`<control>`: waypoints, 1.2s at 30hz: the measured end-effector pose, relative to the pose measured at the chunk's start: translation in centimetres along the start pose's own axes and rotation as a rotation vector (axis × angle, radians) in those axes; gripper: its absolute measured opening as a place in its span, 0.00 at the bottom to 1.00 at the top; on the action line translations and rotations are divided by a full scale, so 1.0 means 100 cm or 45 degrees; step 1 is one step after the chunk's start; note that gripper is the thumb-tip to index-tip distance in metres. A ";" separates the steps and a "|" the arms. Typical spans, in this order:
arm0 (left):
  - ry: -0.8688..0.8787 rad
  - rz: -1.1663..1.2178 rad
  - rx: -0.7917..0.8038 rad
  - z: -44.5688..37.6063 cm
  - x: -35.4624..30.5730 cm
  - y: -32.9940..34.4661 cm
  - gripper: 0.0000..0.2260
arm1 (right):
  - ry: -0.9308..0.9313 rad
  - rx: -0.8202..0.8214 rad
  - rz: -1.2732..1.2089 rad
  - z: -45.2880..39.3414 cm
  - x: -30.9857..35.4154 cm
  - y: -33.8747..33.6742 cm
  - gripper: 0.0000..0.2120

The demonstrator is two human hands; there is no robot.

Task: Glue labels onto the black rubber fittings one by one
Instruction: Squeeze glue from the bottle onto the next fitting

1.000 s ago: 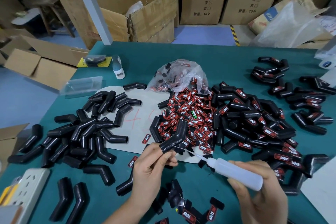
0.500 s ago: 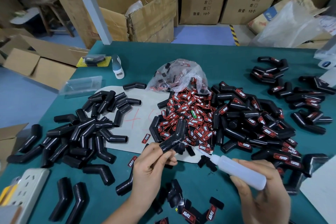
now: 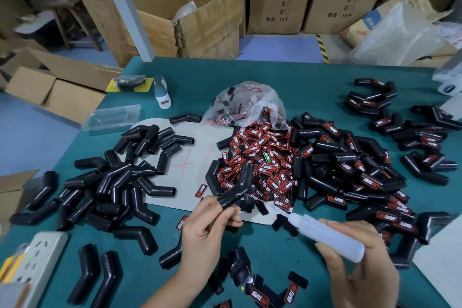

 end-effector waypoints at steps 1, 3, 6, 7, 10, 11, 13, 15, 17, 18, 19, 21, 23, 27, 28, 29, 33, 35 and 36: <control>-0.003 -0.006 -0.005 0.000 0.000 -0.001 0.12 | 0.003 0.000 0.002 0.000 0.000 0.000 0.12; -0.008 -0.009 -0.015 0.000 0.002 -0.001 0.11 | 0.005 -0.001 -0.003 0.000 0.000 0.000 0.12; -0.004 -0.004 -0.021 0.000 0.001 -0.002 0.10 | 0.002 -0.005 -0.028 0.000 0.000 0.001 0.13; -0.001 -0.003 -0.016 0.000 0.000 -0.002 0.10 | 0.002 -0.006 -0.030 0.000 0.000 0.001 0.13; 0.009 0.001 0.007 -0.001 0.000 0.001 0.10 | 0.009 -0.005 -0.016 0.000 0.000 0.000 0.13; 0.006 0.015 0.008 -0.001 -0.001 0.001 0.11 | 0.010 -0.003 -0.010 0.001 -0.001 0.000 0.12; 0.002 0.028 0.007 -0.001 -0.001 0.001 0.13 | 0.010 0.001 -0.008 0.001 -0.001 0.000 0.12; 0.005 0.002 -0.001 -0.001 -0.002 -0.001 0.13 | 0.015 -0.001 -0.018 0.001 -0.002 0.001 0.12; -0.002 0.002 -0.011 -0.001 -0.002 -0.002 0.14 | 0.023 -0.001 -0.033 0.001 -0.003 0.001 0.13; -0.007 0.005 -0.017 -0.002 -0.003 -0.002 0.14 | 0.025 0.001 -0.037 0.001 -0.004 0.002 0.12; -0.011 0.009 -0.020 -0.002 -0.003 -0.003 0.14 | 0.026 0.004 -0.040 0.001 -0.004 0.002 0.12; -0.013 0.022 -0.018 -0.001 -0.003 -0.002 0.13 | 0.021 0.006 -0.047 0.001 -0.005 0.002 0.12; -0.009 0.030 -0.012 -0.001 -0.002 -0.001 0.10 | 0.017 0.016 -0.050 0.001 -0.005 0.002 0.12; -0.006 0.036 -0.004 -0.001 -0.004 0.000 0.09 | 0.014 0.024 -0.049 0.000 -0.003 0.001 0.13; -0.006 0.037 -0.005 -0.001 -0.004 0.000 0.09 | 0.011 0.019 -0.042 0.000 -0.003 0.001 0.13; -0.007 0.037 -0.006 -0.001 -0.005 0.000 0.09 | 0.009 0.015 -0.038 0.000 -0.002 0.001 0.12; -0.009 0.023 -0.011 -0.001 -0.004 -0.001 0.10 | 0.010 0.021 -0.047 0.000 -0.004 0.002 0.12; -0.009 0.008 -0.011 -0.001 -0.004 -0.001 0.10 | 0.000 0.020 -0.055 0.001 -0.004 0.002 0.12; -0.012 0.001 -0.012 -0.001 -0.004 -0.001 0.10 | 0.001 0.021 -0.060 0.001 -0.005 0.003 0.12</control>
Point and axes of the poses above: each hand's wrist, its own z-axis away from the middle knuckle, its own y-axis out of the palm, x = y × z, the point moved 9 cm from there along -z, towards the middle knuckle, and after that the axes turned 14 degrees about x, right-handed, at the moved point
